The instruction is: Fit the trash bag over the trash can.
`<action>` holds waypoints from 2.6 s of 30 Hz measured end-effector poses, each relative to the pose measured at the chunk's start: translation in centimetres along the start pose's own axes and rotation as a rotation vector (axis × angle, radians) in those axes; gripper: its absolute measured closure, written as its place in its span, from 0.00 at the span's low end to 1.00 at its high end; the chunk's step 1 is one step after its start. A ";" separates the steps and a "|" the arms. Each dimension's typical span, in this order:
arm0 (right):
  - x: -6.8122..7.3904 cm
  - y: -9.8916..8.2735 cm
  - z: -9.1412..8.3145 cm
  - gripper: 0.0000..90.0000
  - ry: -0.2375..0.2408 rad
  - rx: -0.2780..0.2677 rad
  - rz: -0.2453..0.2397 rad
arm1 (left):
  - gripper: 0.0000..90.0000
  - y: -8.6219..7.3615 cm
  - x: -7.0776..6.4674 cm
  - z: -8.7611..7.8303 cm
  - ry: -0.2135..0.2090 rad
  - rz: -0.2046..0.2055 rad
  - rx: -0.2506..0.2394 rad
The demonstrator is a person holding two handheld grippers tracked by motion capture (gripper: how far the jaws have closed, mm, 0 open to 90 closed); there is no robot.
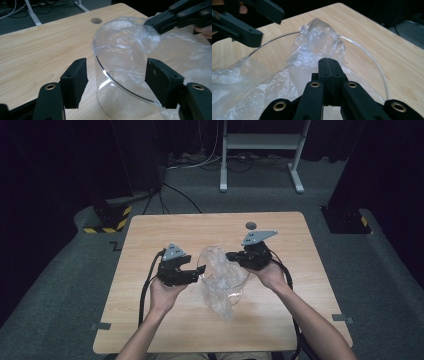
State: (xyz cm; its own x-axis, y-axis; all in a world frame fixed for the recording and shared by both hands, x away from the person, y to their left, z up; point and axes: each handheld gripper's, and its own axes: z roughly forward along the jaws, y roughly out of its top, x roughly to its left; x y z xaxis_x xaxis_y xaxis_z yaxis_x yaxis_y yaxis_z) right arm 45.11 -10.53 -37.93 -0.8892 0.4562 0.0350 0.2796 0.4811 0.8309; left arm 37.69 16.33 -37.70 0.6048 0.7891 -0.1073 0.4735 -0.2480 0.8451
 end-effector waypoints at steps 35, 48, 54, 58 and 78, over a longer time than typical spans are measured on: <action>0.1 -2.4 -7.1 0.57 -0.088 -0.149 0.127 | 0.43 2.8 -2.4 5.9 -0.097 0.124 0.059; -1.1 -5.6 -8.4 0.67 -0.121 -0.066 0.203 | 0.44 3.4 -2.8 7.9 -0.091 0.115 0.171; -1.7 -5.8 -7.9 0.70 -0.136 -0.047 0.217 | 0.44 3.3 -2.8 7.5 -0.093 0.112 0.164; -2.7 -5.8 -7.7 0.61 -0.141 -0.063 0.245 | 0.44 2.9 -2.5 6.9 -0.114 0.100 0.160; -1.3 -1.2 -3.3 1.00 -0.011 -0.080 0.106 | 0.39 1.8 -2.4 0.7 -0.115 0.070 -0.060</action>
State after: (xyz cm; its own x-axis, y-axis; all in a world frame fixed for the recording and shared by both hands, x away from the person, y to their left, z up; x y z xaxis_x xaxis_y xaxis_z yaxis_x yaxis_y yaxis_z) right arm 44.72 -14.18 -37.16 -0.8518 0.5100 0.1194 0.3420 0.3688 0.8643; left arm 37.56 13.61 -36.30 0.7061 0.7005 -0.1035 0.3903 -0.2630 0.8823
